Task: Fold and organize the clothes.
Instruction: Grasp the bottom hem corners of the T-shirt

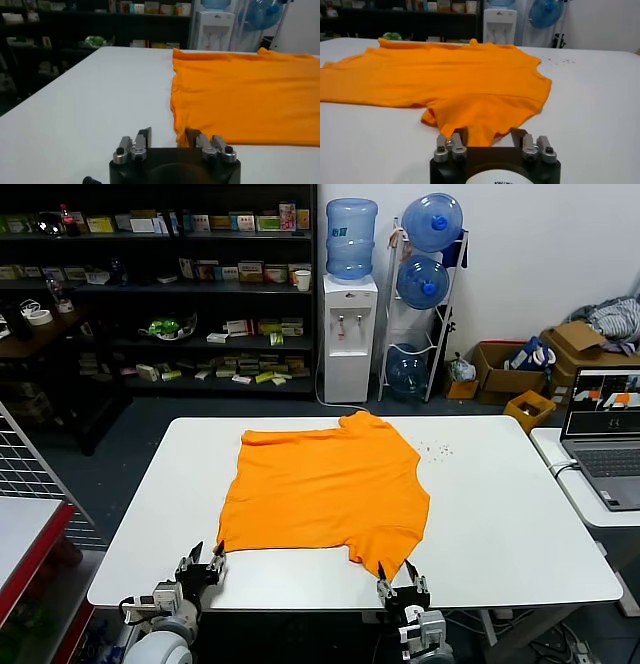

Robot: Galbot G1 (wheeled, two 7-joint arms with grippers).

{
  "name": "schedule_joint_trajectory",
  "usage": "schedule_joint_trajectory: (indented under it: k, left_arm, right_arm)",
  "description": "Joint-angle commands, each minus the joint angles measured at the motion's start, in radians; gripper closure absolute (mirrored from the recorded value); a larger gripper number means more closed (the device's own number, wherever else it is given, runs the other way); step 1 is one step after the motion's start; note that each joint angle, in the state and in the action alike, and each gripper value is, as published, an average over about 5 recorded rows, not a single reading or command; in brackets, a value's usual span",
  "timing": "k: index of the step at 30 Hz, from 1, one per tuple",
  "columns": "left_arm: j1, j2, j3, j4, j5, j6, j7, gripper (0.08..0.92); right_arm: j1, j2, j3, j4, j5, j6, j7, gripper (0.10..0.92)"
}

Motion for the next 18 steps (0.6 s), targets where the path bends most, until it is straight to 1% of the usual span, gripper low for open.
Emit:
schedule_joint_trajectory:
  k: [1,7,9,11,13,18]
  left_arm:
    - [-0.012,-0.003,0.008,0.009,-0.002,0.003,-0.005,0.605]
    - [0.001,-0.005,0.013,-0.015,-0.002,0.002,-0.012,0.779]
    - [0.011,-0.003,0.014,-0.037,-0.003,0.002,-0.017,0.838]
    - [0.027,0.001,0.015,-0.071,-0.007,0.005,-0.025,0.878]
    - [0.052,0.009,0.017,-0.119,-0.025,0.013,-0.039,0.902]
    - [0.178,0.045,0.018,-0.276,-0.095,0.045,-0.080,0.902]
  right_arm:
    - [0.007,0.004,-0.005,-0.011,-0.007,0.002,0.001,0.601]
    - [-0.021,-0.011,0.002,0.024,-0.005,0.028,0.011,0.775]
    - [-0.035,-0.019,0.003,0.045,-0.005,0.042,0.017,0.835]
    - [-0.054,-0.032,0.004,0.073,-0.002,0.052,0.023,0.879]
    - [-0.083,-0.051,0.005,0.112,0.006,0.050,0.032,0.896]
    - [-0.214,-0.130,0.013,0.236,0.044,0.027,0.063,0.901]
